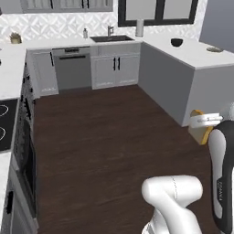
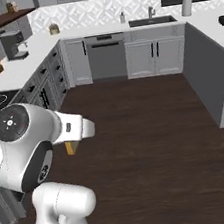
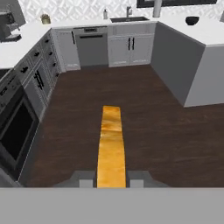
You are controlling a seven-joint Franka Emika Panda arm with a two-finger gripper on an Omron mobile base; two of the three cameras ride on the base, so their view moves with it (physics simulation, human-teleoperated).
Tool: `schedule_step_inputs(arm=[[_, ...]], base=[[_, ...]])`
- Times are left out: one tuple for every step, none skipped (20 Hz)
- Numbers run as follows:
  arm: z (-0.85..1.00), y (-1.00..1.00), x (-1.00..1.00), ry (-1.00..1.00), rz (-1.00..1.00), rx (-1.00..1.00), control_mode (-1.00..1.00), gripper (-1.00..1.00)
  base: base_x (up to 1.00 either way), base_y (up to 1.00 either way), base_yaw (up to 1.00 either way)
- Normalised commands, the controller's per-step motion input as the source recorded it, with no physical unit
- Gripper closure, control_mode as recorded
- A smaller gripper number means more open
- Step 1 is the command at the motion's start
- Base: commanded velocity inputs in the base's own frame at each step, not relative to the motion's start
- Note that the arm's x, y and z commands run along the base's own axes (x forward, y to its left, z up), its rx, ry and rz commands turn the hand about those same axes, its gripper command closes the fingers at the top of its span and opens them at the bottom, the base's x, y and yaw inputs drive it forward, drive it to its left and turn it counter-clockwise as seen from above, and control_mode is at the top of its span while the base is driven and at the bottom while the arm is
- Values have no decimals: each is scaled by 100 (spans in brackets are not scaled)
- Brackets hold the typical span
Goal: Start the toaster. Once the lever pops up, take the bread to the plate on the dining counter.
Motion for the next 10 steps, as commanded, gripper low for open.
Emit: schedule_step_inputs(arm=[[0, 0, 0, 0, 0, 0, 100, 100], [0, 0, 0, 0, 0, 0, 100, 100], [0, 0, 0, 0, 0, 0, 100, 100], [0, 0, 0, 0, 0, 0, 100, 100], [0, 0, 0, 0, 0, 0, 100, 100], [0, 0, 0, 0, 0, 0, 100, 100], [0, 0, 0, 0, 0, 0, 100, 100], [0, 0, 0, 0, 0, 0, 100, 100], [0, 0, 0, 0, 0, 0, 100, 100], [0, 0, 0, 0, 0, 0, 100, 100]], base=[[100, -100, 0], [100, -100, 0], [100, -100, 0], [100, -100, 0], [100, -98, 0], [100, -95, -6], [100, -91, -11], [100, -91, -13], [100, -90, -13], [100, -90, -13]])
